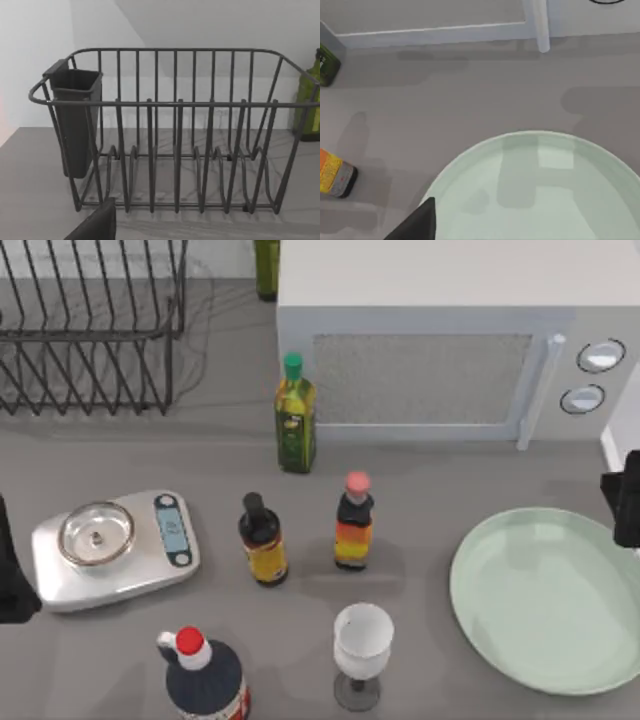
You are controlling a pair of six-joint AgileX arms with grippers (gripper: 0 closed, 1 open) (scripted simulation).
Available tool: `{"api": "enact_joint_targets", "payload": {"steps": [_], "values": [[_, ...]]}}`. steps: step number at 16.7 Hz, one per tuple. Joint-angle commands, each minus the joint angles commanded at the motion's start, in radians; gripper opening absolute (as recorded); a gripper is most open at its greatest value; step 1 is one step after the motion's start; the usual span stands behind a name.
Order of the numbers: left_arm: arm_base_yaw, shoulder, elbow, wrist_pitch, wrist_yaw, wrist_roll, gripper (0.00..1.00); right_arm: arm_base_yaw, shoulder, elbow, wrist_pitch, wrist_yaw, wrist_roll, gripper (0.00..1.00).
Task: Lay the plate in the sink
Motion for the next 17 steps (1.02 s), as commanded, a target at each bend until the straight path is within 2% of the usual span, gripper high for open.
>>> {"api": "enact_joint_targets", "payload": {"steps": [9,13,17], "values": [[0.0,0.0,0.0,0.0,0.0,0.0,1.0,0.26,0.828,0.581,-0.452,0.0,0.267,1.0],[0.0,0.0,0.0,0.0,0.0,0.0,1.0,0.315,0.988,0.7,-0.546,0.0,0.322,1.0],[0.0,0.0,0.0,0.0,0.0,0.0,1.0,0.32,1.005,0.712,-0.556,0.0,0.328,1.0]]}}
